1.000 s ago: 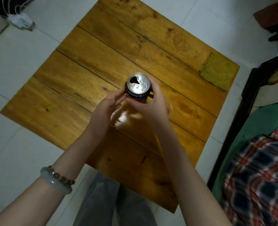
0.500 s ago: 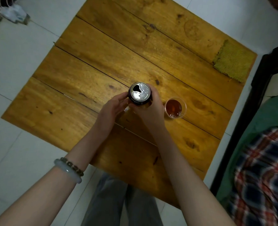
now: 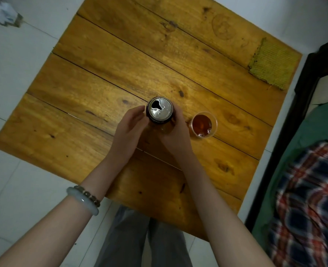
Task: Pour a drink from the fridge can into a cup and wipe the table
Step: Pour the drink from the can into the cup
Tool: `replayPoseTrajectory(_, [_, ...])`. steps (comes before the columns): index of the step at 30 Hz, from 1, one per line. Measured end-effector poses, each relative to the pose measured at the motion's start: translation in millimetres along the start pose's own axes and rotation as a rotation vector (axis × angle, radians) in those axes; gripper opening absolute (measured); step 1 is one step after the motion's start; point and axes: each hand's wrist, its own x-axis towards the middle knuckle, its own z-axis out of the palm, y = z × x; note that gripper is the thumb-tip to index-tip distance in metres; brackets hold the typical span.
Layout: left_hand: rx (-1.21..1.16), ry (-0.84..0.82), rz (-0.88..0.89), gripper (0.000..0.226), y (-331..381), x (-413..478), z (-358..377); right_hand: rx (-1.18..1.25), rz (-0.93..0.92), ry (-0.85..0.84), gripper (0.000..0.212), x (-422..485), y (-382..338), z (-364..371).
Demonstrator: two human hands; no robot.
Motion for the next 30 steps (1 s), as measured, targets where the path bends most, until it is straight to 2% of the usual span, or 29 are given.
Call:
replayPoseTrajectory(4, [0.196,-0.006,0.048,0.065,-17.9,11.1,5.3,-0.009,0.088,-0.106,0.074,-10.1,13.3,-5.8])
replayPoseTrajectory(7, [0.283,-0.014,0.11,0.075,-19.6,15.5,15.5,-0.015,0.109,-0.115,0.076,-13.8,23.9,-8.3])
replayPoseTrajectory(14, [0.355,0.091,0.175,0.067,-15.8,22.0,23.5,0.1,0.181,-0.137,0.065,-8.7,16.9,-14.1])
replayPoseTrajectory(19, [0.347,0.105,0.177,0.065,-10.2,17.5,19.4,0.407,0.357,-0.173,0.056,-10.7,3.0,-18.7])
replayPoseTrajectory(23, [0.333,0.119,0.176,0.065,9.4,4.4,8.9,0.73,0.489,-0.221,0.06,-13.2,-9.9,-22.8])
replayPoseTrajectory(26, [0.33,0.138,0.168,0.063,35.9,-11.8,-2.3,0.794,0.471,-0.32,0.07,-23.1,-35.1,-33.1])
replayPoseTrajectory(30, [0.341,0.193,0.178,0.063,73.1,-45.5,-19.6,0.997,0.59,-0.407,0.059,-42.5,-69.4,-43.3])
